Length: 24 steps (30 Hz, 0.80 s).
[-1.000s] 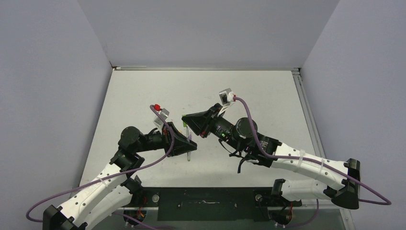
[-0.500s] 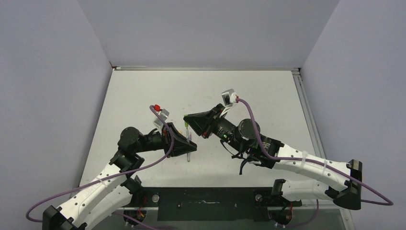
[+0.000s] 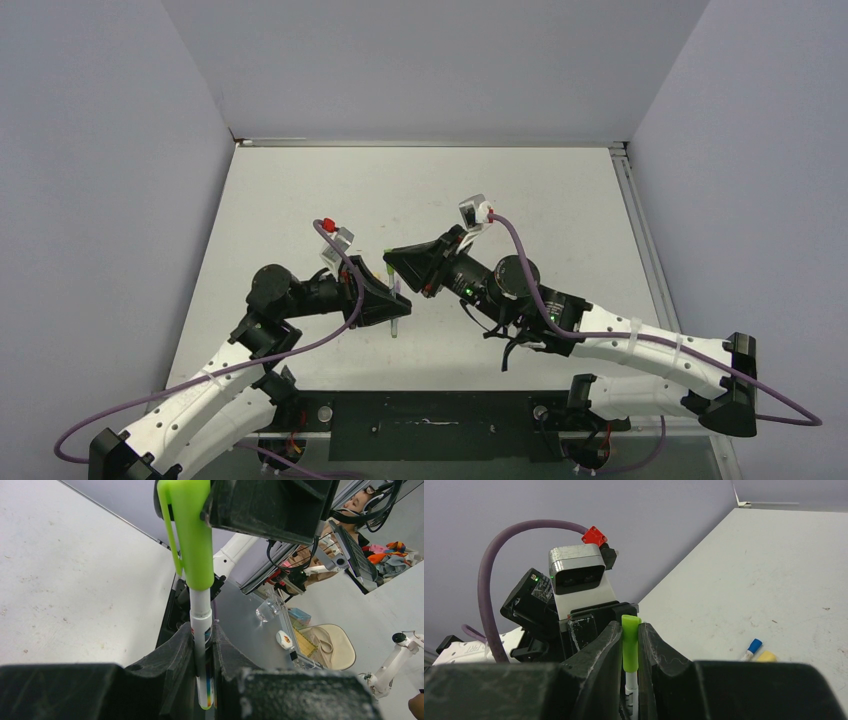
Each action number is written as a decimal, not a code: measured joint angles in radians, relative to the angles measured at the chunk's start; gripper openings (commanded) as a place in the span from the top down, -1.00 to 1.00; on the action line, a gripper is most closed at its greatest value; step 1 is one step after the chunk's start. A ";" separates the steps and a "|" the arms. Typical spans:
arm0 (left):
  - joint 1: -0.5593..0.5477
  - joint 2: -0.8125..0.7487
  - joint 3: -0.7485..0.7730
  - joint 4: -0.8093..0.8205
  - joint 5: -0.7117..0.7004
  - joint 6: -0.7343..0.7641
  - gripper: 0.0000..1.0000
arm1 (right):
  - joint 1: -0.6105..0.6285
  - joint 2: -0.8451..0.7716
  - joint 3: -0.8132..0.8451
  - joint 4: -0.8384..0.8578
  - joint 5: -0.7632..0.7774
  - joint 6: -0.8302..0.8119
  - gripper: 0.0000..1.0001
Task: Insert the pens into the pen caps
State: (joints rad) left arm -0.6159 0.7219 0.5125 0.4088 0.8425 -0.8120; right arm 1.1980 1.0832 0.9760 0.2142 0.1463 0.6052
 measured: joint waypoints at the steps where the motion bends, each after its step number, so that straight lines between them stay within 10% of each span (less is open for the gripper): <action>1: -0.001 0.000 0.000 0.000 0.000 0.000 1.00 | 0.003 -0.003 -0.003 -0.001 0.003 -0.003 0.89; 13: -0.005 -0.006 0.014 -0.029 -0.001 0.029 1.00 | 0.048 -0.024 -0.021 -0.014 0.048 -0.022 0.77; 24: -0.006 -0.011 0.076 -0.122 -0.035 0.144 1.00 | 0.082 -0.051 -0.020 -0.081 0.055 -0.053 0.00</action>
State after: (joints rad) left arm -0.6224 0.7109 0.5888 0.2863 0.8078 -0.6682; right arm 1.2800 1.0321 0.9562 0.1329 0.2008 0.5526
